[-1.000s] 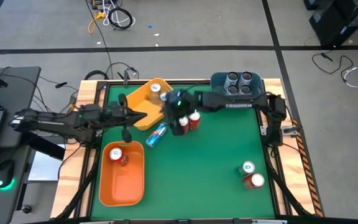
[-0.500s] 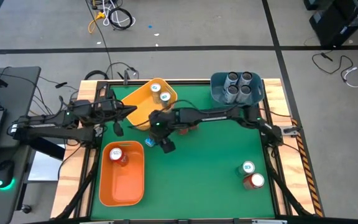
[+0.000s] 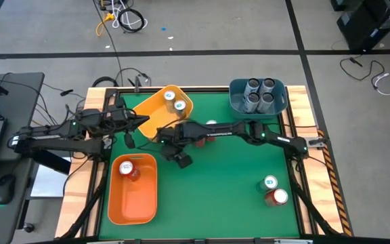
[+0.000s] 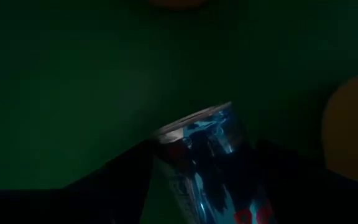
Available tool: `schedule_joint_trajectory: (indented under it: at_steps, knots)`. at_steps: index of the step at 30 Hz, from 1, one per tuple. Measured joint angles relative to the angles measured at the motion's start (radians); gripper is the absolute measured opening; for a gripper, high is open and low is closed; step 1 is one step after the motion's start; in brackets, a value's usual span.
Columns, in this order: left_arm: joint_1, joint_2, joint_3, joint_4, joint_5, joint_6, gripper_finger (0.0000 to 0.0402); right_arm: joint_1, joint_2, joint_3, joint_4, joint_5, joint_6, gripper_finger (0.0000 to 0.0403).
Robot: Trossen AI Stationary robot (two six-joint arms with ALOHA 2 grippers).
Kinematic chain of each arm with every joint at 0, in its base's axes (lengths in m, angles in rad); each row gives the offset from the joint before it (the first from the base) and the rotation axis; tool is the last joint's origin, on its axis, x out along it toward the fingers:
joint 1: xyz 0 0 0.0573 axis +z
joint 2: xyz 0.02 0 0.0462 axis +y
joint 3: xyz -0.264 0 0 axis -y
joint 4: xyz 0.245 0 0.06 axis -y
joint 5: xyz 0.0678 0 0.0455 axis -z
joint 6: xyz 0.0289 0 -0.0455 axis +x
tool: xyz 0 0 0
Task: Sort soda cans
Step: Put the blue soda can into the yellow bin
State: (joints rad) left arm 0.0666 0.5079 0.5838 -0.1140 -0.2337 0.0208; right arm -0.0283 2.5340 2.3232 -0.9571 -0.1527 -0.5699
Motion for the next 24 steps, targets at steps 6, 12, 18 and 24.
schedule_joint_trajectory:
  at_steps: [6,12,18,24]
  knots:
    - [0.000,0.000,0.000,0.001,0.000,0.000,0.0000,0.016,-0.007,-0.002,-0.034,0.036,-0.065,0.0279]
    - [0.000,0.000,0.000,-0.011,0.000,-0.005,0.0000,0.014,0.028,-0.004,-0.029,0.038,-0.097,0.0283]
    - [0.000,0.000,0.000,-0.011,0.000,-0.006,0.0000,0.029,0.042,0.000,-0.030,0.095,-0.142,0.0250]
    - [0.000,0.000,0.000,-0.008,0.000,-0.005,0.0001,0.046,0.019,-0.005,-0.019,0.114,-0.148,0.0215]
